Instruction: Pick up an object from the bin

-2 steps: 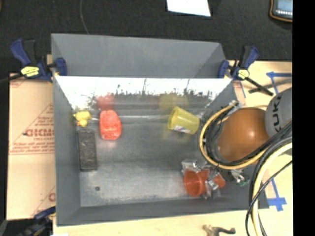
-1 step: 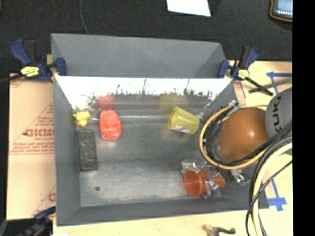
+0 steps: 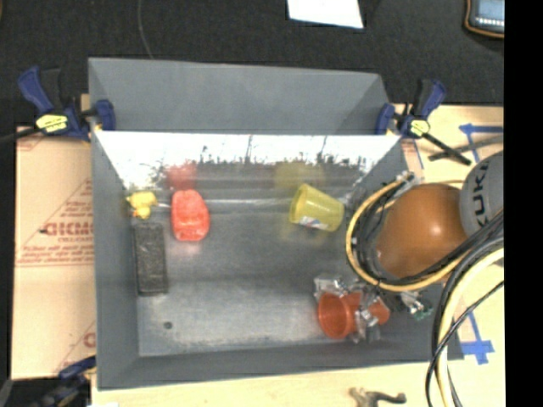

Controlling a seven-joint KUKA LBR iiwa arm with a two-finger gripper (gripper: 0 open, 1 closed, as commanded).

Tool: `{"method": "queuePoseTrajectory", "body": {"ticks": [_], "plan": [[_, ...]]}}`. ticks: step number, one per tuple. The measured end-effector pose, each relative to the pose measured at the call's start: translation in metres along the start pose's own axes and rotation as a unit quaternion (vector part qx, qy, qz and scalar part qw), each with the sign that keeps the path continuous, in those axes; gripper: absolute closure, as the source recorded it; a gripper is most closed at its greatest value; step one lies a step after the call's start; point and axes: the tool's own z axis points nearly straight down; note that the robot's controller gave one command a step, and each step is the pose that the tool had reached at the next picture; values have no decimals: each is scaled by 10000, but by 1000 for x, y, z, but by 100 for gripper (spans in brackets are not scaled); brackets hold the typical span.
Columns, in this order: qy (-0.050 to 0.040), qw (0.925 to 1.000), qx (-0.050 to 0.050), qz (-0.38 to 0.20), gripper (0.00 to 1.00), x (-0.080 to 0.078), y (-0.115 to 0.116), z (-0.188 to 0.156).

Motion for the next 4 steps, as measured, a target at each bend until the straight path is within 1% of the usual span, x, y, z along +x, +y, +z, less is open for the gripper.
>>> {"method": "queuePoseTrajectory", "body": {"ticks": [3,4], "plan": [[-55,10000,39,6,100,-1,-2,-16],[-32,10000,19,20,100,-1,-1,-39]]}}
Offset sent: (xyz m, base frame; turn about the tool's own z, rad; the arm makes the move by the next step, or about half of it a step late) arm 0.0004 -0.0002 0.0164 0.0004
